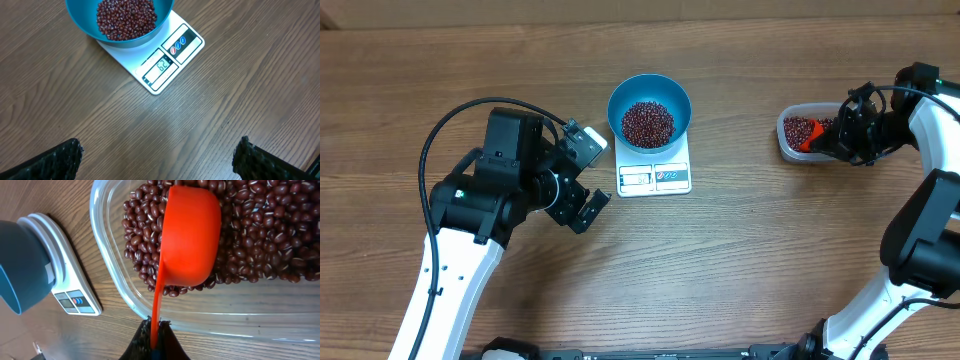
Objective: Scoop item into bowl and weigh 150g on scale
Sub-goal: 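Dip the red scoop into the beans in the tub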
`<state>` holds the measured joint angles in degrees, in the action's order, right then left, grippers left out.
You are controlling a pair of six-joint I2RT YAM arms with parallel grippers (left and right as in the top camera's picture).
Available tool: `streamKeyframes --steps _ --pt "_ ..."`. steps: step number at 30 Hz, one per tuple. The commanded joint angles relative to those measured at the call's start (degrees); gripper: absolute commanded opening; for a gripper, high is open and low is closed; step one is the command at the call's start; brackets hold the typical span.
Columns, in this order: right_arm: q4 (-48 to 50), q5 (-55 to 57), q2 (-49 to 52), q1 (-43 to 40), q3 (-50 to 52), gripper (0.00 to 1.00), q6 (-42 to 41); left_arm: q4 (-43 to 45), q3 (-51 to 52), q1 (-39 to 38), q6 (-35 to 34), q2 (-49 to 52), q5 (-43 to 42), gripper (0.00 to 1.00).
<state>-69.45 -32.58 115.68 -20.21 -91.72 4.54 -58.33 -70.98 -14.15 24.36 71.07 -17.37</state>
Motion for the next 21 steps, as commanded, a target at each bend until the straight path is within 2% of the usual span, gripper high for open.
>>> streamKeyframes --steps 1,21 --pt "0.13 -2.29 0.39 0.2 -0.37 0.04 0.42 0.04 -1.51 0.31 0.02 0.17 -0.02 1.0" --pt "1.22 -6.14 0.39 0.2 -0.37 0.04 0.33 0.04 -1.51 0.31 0.02 0.17 -0.02 1.0"
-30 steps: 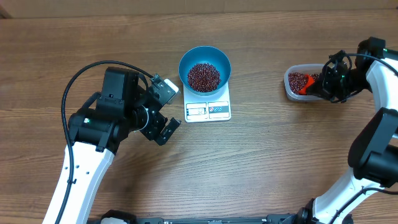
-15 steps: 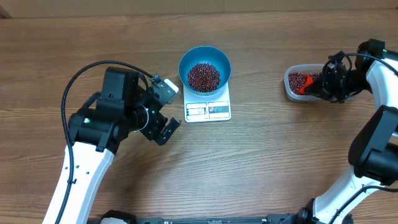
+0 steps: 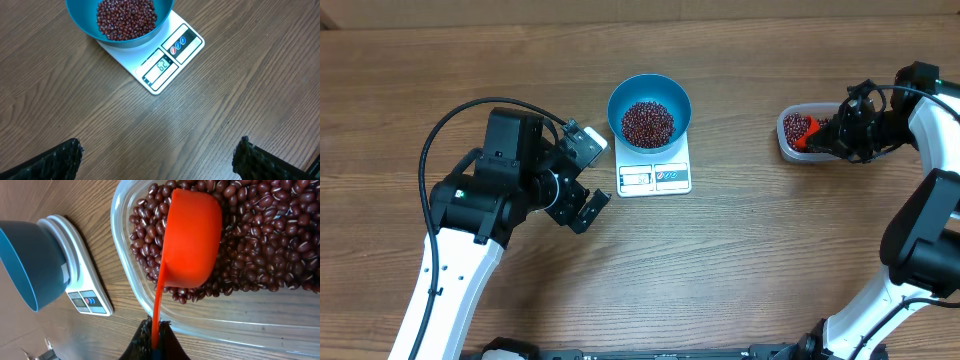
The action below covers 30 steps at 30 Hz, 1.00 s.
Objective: Scoop item into bowl and weigh 150g on scale
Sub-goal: 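Dip the red scoop into the beans in the tub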
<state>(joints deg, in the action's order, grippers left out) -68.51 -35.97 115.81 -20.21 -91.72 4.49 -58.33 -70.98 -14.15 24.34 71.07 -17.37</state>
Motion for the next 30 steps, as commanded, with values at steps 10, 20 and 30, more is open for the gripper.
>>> streamKeyframes --steps 10,20,30 --pt "-0.85 -2.71 0.26 0.2 -0.37 0.04 0.42 0.04 -1.51 0.31 0.04 0.17 -0.02 1.0" --pt "-1.44 -2.73 0.26 0.2 -0.37 0.04 0.42 0.04 -1.51 0.31 0.04 0.17 -0.02 1.0" --pt "-1.99 -3.3 0.26 -1.92 -0.37 0.04 0.42 0.04 -1.51 0.31 0.04 0.17 -0.02 1.0"
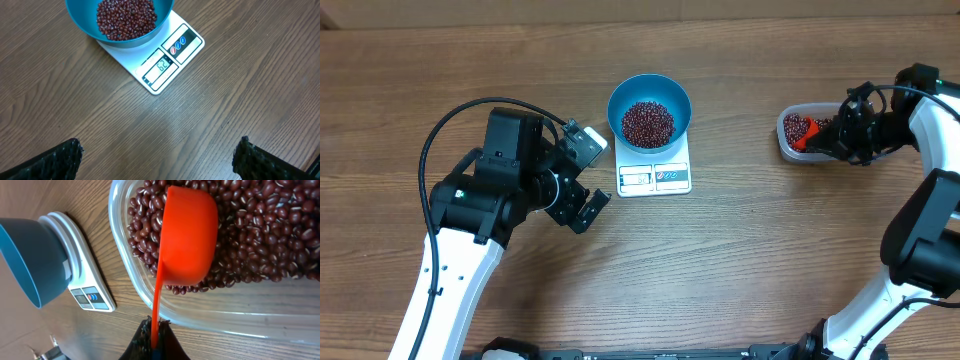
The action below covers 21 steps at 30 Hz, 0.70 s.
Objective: Scoop item into bowl and weigh 150g on scale
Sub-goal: 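Dip the red scoop into the beans in the tub, then lift the filled scoop and carry it left toward the blue bowl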
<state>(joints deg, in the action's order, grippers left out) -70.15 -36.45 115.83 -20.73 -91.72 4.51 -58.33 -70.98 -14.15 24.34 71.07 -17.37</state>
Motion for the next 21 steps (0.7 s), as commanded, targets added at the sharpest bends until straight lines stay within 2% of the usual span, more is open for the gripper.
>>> streamKeyframes --steps 1,9,21 --pt "-0.63 -3.41 0.24 -1.86 -0.37 0.04 0.44 0.04 -1.51 0.31 0.04 0.17 -0.02 1.0" --pt "-2.05 -8.7 0.24 -4.7 -0.37 0.04 4.96 0.04 -1.51 0.31 0.04 0.17 -0.02 1.0" --pt "-3.63 -8.7 0.24 -8.46 -0.37 0.04 6.54 0.04 -1.51 0.31 0.04 0.17 -0.02 0.99"
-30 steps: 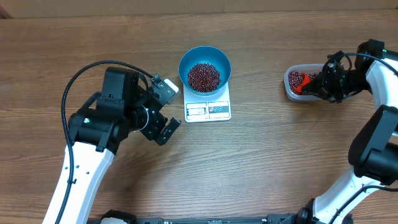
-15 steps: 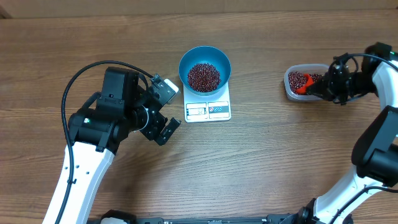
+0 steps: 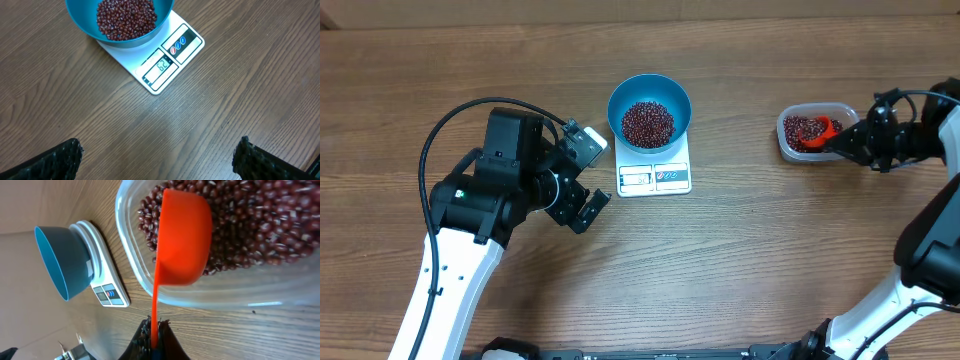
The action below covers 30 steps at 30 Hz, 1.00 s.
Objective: Scoop item into bowl and weigh 150g on scale
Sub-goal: 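Lift the filled scoop and carry it left toward the blue bowl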
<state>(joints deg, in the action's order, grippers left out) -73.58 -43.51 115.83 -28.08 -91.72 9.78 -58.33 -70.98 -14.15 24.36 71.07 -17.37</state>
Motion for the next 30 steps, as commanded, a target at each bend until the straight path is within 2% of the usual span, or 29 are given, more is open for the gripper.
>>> streamKeyframes --steps 1,19,30 --pt "-0.35 -1.66 0.24 -1.46 -0.37 0.04 1.42 0.04 -1.51 0.31 0.02 0.17 -0.02 1.0" --pt "-4.48 -10.86 0.24 -6.4 -0.37 0.04 8.87 0.04 -1.51 0.31 0.02 0.17 -0.02 1.0" --pt "-6.36 -15.43 0.24 -6.88 -0.37 0.04 9.92 0.04 -1.51 0.31 0.02 0.17 -0.02 1.0"
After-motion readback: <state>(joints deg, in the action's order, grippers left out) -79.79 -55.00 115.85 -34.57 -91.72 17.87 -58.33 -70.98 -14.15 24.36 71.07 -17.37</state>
